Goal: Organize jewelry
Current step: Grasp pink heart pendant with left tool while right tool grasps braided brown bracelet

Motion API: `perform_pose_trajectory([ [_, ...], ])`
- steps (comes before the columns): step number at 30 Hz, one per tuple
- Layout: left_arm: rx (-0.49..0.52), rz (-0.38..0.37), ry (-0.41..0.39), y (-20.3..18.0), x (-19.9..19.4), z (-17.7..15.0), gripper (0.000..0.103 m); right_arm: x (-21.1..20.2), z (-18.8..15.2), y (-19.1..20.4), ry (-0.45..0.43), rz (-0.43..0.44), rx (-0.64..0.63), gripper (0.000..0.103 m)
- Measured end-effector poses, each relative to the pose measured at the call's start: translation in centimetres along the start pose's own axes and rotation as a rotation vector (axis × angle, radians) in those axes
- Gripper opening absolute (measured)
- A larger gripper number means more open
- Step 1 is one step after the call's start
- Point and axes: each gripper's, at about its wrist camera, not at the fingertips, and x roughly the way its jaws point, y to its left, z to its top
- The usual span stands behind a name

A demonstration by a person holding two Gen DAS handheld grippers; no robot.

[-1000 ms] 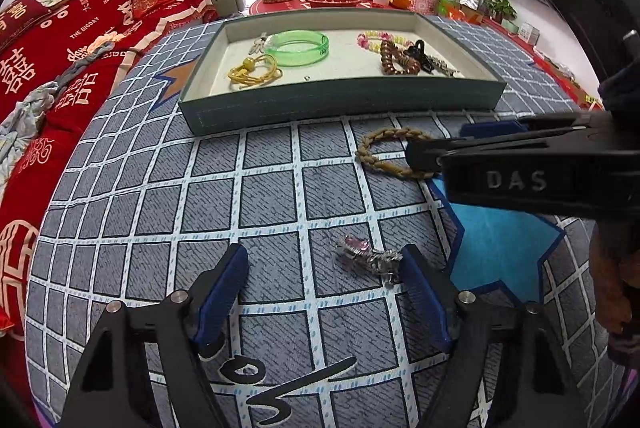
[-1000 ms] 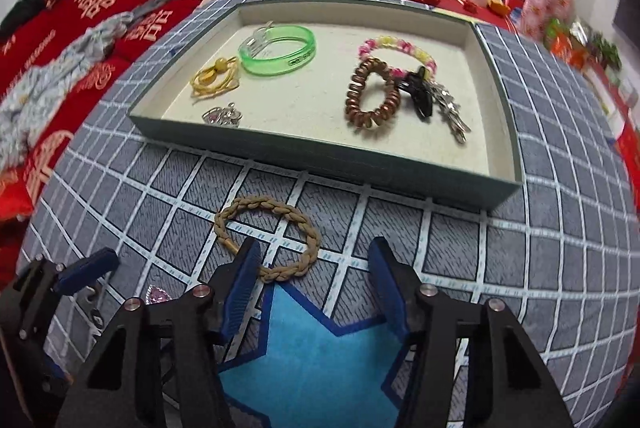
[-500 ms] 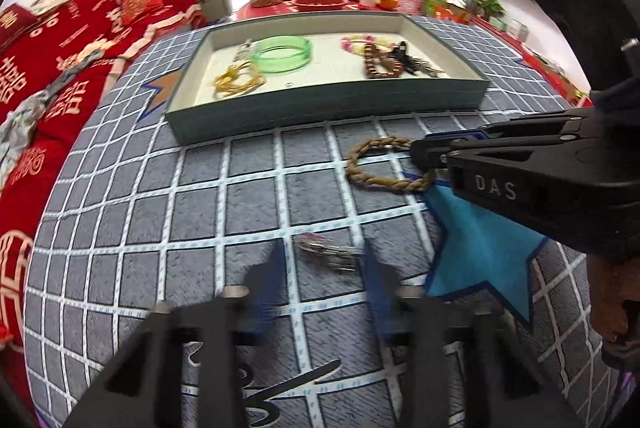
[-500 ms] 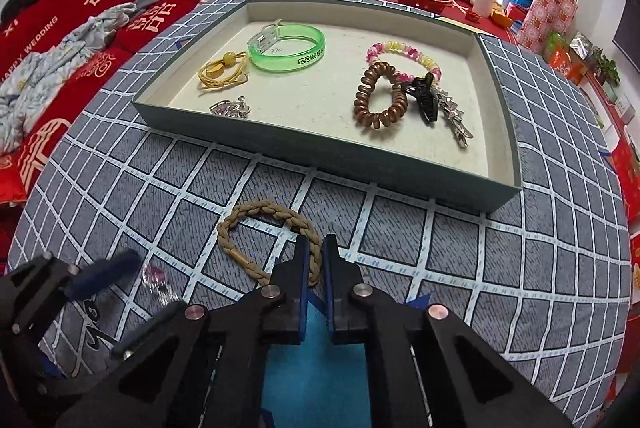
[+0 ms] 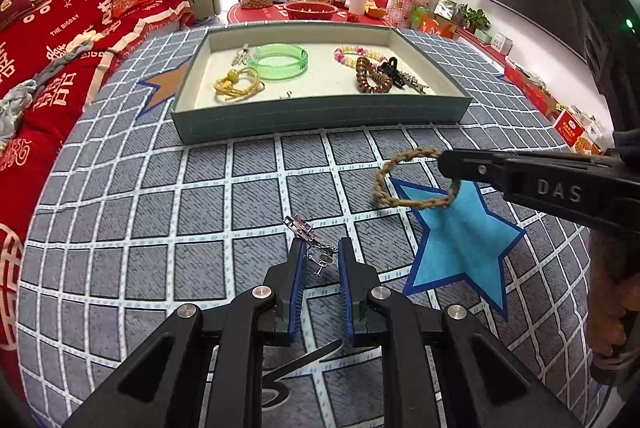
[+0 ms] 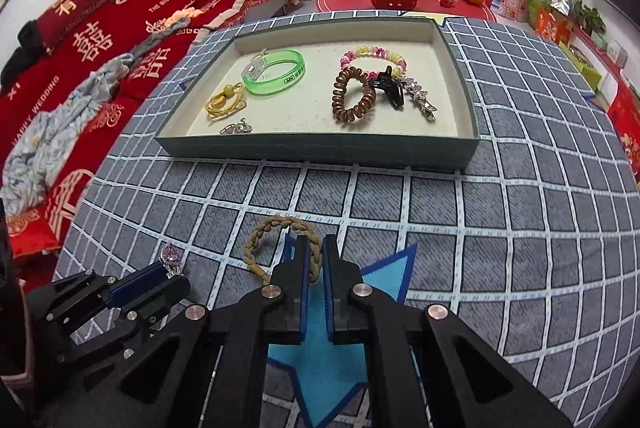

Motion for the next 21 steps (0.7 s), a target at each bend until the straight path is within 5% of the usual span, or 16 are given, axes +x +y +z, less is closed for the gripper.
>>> perform_pose_trajectory([
  [21, 0.029, -0.037, -0.093, 2.5, -3.4, 2.6, 0.029, -5.1, -1.0, -0.7, -0.094, 0.0, 0.113, 0.007],
])
